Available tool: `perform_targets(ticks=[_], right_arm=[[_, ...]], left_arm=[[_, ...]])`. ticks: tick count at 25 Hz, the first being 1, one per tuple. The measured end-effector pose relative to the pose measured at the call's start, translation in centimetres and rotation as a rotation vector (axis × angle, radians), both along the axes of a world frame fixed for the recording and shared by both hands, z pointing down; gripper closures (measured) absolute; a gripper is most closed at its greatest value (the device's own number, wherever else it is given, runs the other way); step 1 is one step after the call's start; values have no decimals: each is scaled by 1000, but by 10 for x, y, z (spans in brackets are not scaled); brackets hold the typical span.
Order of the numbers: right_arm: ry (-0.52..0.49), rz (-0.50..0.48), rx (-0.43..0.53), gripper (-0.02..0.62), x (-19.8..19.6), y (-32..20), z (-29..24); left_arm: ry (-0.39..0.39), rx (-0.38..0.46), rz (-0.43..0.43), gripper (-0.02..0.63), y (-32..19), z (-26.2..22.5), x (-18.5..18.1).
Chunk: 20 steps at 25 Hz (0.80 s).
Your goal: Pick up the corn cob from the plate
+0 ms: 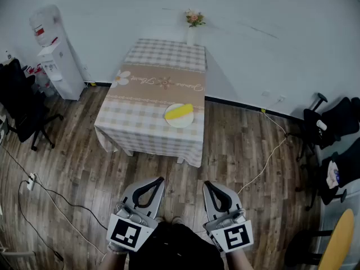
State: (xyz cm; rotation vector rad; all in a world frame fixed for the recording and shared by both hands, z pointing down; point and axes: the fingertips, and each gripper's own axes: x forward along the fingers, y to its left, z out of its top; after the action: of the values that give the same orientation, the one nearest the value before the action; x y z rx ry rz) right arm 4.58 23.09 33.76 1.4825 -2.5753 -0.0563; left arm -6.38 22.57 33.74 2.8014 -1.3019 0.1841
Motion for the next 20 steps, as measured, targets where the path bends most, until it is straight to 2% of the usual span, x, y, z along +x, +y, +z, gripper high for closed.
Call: perform_targets(ticks=[9, 20], right_arm=[[-10, -1, -1, 554, 1, -1, 0], [-35, -36, -13, 553, 16, -3, -4]], left_arm=[[-2, 13, -2, 594, -2, -1, 0], [-4, 20, -46, 594, -2, -8, 11]])
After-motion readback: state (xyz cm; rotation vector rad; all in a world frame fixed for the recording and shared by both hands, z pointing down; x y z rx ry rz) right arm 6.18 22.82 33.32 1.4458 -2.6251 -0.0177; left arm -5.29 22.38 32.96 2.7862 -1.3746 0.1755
